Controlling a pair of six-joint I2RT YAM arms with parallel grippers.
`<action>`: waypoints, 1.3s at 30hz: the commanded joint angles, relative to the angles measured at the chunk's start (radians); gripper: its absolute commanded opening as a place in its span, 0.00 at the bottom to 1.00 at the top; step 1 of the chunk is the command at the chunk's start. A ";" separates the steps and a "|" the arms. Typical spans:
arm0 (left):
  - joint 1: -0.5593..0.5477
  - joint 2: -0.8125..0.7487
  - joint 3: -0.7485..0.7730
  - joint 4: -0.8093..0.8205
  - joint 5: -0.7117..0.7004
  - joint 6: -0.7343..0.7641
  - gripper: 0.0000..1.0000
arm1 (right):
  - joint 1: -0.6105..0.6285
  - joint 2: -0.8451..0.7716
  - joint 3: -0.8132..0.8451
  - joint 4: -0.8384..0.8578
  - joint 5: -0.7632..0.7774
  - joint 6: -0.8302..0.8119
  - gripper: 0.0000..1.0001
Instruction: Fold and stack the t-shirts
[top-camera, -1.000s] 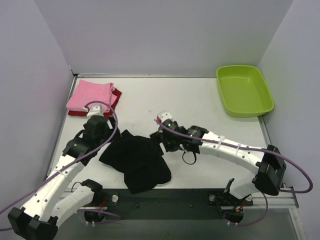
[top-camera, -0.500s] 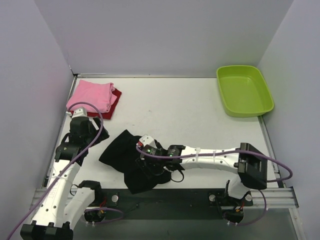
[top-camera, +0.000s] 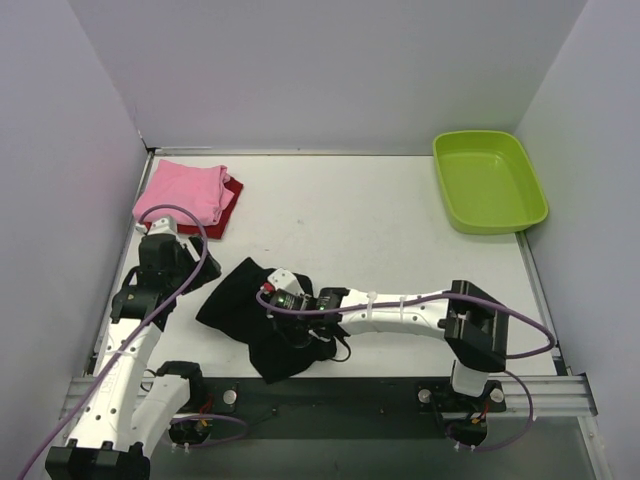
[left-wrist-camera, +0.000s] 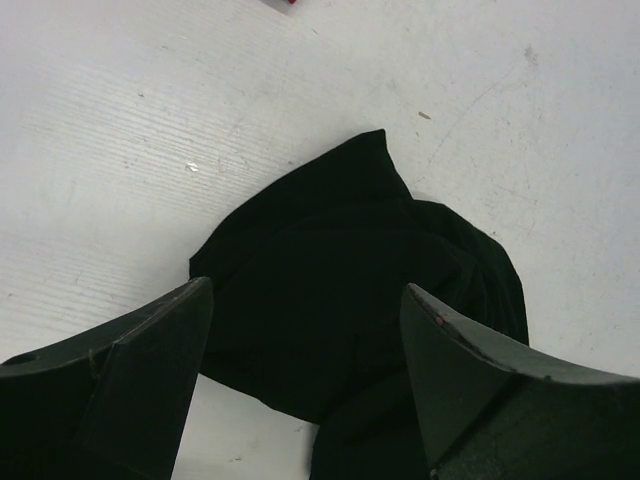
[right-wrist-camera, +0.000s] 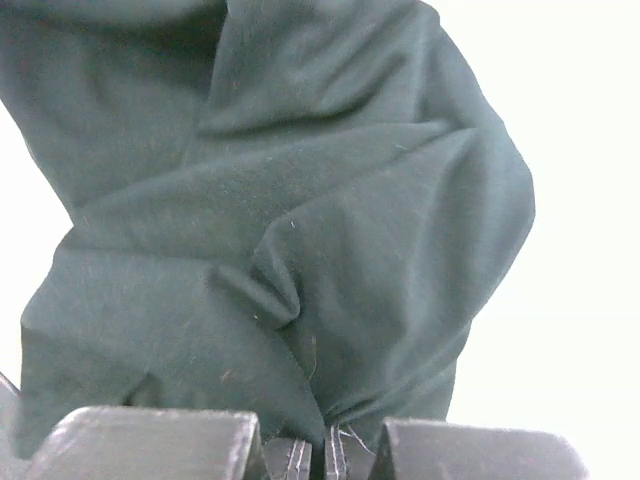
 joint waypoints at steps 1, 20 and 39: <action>0.006 0.010 -0.022 0.076 0.061 0.006 0.84 | -0.003 -0.150 0.202 -0.137 0.212 -0.097 0.00; 0.008 -0.007 -0.042 0.130 0.149 0.000 0.82 | -0.285 -0.589 0.225 -0.485 0.536 -0.103 0.00; 0.006 -0.004 -0.071 0.204 0.190 -0.043 0.80 | -0.192 -0.396 0.677 -0.477 0.267 -0.177 0.00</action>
